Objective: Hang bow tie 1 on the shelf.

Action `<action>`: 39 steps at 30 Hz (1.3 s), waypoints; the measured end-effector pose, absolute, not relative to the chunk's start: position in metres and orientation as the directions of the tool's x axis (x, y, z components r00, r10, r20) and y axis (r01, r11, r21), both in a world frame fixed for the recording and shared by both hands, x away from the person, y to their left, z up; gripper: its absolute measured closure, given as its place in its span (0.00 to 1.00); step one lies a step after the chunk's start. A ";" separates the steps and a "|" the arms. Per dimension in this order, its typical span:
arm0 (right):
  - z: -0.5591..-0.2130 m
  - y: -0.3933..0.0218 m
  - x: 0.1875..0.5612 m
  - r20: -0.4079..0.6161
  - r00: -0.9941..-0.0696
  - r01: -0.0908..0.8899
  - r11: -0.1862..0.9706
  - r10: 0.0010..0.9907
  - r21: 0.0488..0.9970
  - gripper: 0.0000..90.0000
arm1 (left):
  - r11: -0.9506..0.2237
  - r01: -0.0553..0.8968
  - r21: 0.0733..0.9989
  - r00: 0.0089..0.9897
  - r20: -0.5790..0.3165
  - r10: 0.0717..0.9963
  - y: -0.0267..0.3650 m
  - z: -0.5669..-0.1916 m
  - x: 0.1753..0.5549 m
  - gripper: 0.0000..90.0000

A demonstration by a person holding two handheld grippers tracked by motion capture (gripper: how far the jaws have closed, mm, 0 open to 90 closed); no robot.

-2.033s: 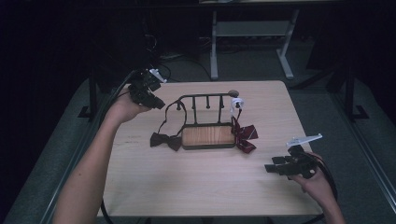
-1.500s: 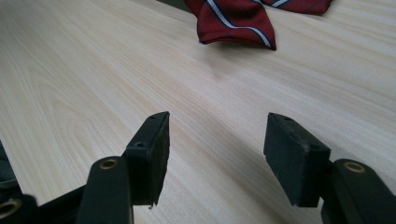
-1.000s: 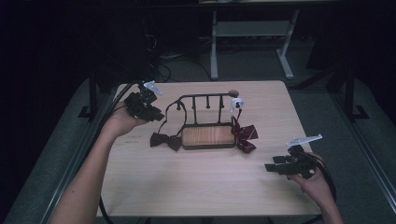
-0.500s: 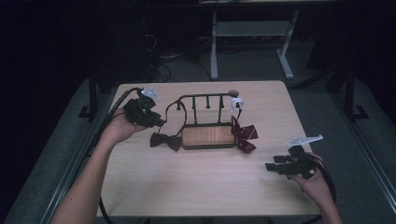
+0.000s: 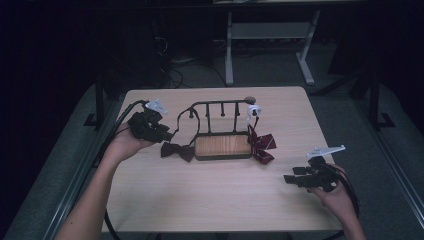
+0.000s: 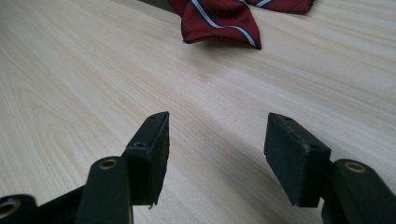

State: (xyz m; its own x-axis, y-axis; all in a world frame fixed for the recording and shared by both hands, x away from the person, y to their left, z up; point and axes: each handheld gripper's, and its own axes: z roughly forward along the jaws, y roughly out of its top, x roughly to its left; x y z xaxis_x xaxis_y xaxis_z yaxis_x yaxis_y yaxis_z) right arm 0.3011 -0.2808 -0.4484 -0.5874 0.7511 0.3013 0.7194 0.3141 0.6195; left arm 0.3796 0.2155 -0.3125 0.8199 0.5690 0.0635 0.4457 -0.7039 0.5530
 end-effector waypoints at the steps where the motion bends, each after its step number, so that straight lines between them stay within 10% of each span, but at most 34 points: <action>1: -0.448 -0.281 0.301 0.305 -0.581 0.725 0.310 0.754 0.616 0.45 | -0.707 0.445 0.550 0.821 0.065 0.567 0.216 -0.313 0.379 0.72; 39: -0.450 -0.285 0.301 0.297 -0.575 0.725 0.305 0.762 0.618 0.45 | -0.654 0.454 0.605 0.813 0.019 0.582 0.227 -0.357 0.348 0.56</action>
